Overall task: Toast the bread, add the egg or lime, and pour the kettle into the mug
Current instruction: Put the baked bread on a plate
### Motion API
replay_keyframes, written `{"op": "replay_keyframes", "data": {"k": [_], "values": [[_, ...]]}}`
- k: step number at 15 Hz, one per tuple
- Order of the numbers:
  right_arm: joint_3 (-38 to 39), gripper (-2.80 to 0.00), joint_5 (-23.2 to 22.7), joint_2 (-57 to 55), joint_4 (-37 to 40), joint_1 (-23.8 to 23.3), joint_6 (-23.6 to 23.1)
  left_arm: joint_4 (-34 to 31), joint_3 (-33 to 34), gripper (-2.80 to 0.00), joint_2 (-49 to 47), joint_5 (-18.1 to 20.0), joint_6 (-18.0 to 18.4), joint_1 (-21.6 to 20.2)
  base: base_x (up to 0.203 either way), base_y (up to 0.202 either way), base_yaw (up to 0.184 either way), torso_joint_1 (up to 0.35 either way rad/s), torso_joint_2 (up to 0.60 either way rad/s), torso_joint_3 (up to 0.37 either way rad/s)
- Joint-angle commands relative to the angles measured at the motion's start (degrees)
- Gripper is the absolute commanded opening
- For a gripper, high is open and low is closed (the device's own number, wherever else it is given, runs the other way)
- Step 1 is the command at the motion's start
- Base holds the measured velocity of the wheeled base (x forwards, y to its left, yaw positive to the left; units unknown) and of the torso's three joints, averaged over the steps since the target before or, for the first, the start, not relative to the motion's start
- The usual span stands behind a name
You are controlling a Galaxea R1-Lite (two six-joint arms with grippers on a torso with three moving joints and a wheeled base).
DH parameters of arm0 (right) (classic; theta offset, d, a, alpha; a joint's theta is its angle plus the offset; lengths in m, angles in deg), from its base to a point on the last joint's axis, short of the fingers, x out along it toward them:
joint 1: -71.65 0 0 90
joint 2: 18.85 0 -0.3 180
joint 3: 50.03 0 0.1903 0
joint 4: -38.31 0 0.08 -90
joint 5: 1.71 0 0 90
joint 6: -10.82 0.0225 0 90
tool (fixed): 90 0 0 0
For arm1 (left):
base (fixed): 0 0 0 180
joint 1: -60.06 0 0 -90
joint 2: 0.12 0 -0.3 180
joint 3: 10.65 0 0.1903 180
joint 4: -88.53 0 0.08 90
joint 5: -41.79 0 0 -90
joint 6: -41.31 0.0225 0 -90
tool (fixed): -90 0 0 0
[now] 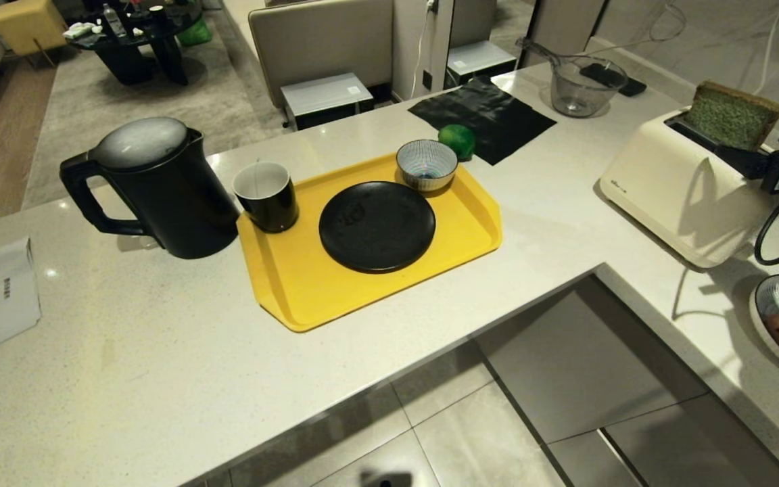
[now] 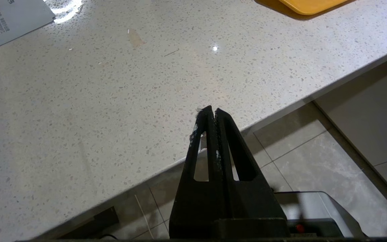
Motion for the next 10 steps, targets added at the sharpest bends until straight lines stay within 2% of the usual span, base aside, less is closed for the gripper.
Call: {"op": "replay_keyframes", "data": {"k": [1,10], "values": [[-2.8,0.00,-0.1,-2.5,0.0,0.1,1.2,0.0,0.0,-2.80,0.0,0.0,0.0,0.0,0.000,0.000,0.000,0.000,0.00,0.000],[-5.9,0.00,3.7,-4.6,-0.1,0.1,2.4,0.0,0.0,-2.80,0.0,0.0,0.0,0.0,0.000,0.000,0.000,0.000,0.00,0.000]]}}
